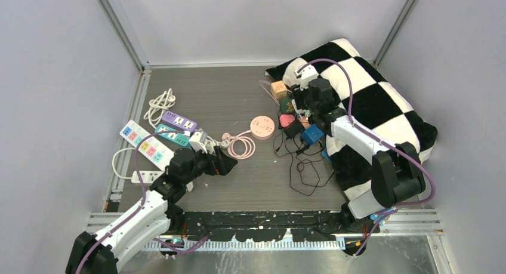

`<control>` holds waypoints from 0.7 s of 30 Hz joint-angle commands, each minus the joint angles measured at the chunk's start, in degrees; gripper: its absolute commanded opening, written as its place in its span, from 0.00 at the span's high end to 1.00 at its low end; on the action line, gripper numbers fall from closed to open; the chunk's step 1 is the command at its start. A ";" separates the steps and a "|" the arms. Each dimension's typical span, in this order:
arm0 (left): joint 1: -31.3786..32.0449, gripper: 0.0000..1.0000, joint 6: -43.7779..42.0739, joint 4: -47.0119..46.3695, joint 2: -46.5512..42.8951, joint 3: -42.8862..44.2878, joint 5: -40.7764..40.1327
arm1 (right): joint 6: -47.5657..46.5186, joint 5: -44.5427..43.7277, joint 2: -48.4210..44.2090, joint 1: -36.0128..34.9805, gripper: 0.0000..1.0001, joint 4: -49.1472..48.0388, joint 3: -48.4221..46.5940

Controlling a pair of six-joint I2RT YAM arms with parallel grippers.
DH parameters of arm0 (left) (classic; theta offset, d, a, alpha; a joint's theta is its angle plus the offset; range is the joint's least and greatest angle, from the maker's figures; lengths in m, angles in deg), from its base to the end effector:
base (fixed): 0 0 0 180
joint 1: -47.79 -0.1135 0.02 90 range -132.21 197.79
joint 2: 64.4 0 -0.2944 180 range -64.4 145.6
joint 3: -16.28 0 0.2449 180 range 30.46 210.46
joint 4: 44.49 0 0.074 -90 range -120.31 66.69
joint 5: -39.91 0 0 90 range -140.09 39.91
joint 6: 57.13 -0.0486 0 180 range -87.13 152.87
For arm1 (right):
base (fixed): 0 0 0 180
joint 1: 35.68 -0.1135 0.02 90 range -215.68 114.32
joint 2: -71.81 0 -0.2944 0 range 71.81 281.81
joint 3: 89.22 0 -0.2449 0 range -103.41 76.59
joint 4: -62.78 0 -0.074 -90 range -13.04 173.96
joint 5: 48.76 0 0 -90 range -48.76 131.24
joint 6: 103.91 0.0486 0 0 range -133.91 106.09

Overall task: Pull the plug off the socket
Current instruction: Move the socket to the center of the board.

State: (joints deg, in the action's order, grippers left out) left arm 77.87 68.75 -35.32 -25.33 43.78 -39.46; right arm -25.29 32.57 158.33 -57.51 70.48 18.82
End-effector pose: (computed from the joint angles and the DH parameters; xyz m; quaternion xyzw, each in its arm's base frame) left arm 0.1212 -0.0806 0.2068 0.0111 0.8209 -0.3719 0.4332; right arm 0.3296 0.1241 0.2996 -0.1962 0.8054 -0.0119 0.5591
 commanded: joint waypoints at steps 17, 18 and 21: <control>-0.12 0.07 0.37 -4.60 1.46 0.67 1.13 | 0.77 20.07 -5.57 2.27 0.31 2.92 0.17; -0.16 0.07 -0.16 -5.15 3.28 1.45 1.30 | -4.20 36.10 -5.39 3.59 0.28 12.73 -2.62; -0.12 0.07 -0.58 -6.31 5.59 2.15 1.70 | -6.32 47.06 -4.12 3.77 0.27 18.66 -4.36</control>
State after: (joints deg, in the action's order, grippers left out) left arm 77.87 68.84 -37.66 -22.36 43.89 -38.98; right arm -26.79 57.67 154.79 -54.42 78.59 18.64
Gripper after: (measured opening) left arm 0.928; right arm 0.728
